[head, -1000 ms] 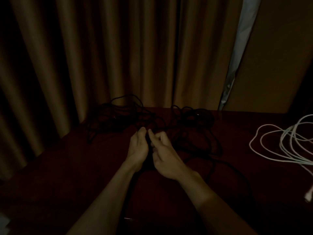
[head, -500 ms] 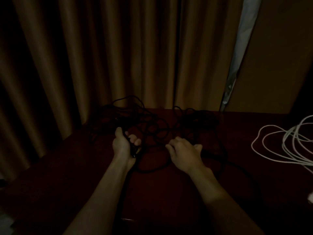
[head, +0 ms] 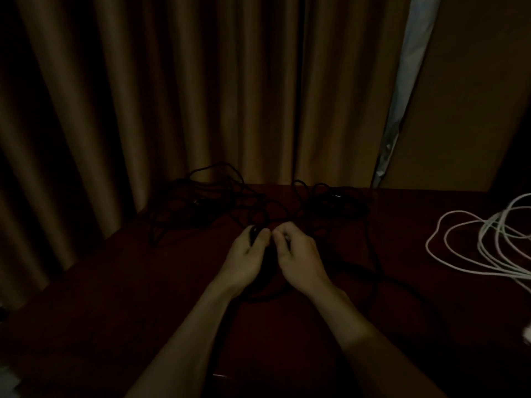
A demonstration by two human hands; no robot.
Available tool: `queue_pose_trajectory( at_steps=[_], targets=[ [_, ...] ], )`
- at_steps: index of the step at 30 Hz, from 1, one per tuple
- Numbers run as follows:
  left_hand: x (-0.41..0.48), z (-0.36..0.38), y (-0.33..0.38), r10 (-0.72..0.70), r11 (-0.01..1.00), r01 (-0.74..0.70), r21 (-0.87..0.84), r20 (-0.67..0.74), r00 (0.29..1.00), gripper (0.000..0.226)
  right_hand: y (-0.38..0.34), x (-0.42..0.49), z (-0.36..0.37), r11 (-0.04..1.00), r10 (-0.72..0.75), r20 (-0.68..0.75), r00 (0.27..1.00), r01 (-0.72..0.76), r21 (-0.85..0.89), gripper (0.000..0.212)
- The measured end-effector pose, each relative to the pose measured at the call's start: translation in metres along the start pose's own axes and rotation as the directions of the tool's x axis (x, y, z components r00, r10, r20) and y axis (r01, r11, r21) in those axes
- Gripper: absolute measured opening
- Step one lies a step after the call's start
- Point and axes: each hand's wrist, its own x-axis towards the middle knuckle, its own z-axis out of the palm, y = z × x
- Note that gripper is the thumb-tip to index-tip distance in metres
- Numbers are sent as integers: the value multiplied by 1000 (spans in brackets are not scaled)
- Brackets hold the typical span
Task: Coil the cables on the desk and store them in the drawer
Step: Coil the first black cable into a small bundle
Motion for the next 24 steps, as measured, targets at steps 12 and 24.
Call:
queue_pose_trajectory(
  at_steps=[12,24],
  targets=[
    [6,3,1,23,999,-34,-38,-252,967,28,7,0,-1,956,22,152,988,24,-292,36],
    [10,-6,1,-79,962,-12,-273,-321,944,43,7,-5,1,890,-122,118,986,161,-427,27]
  ],
)
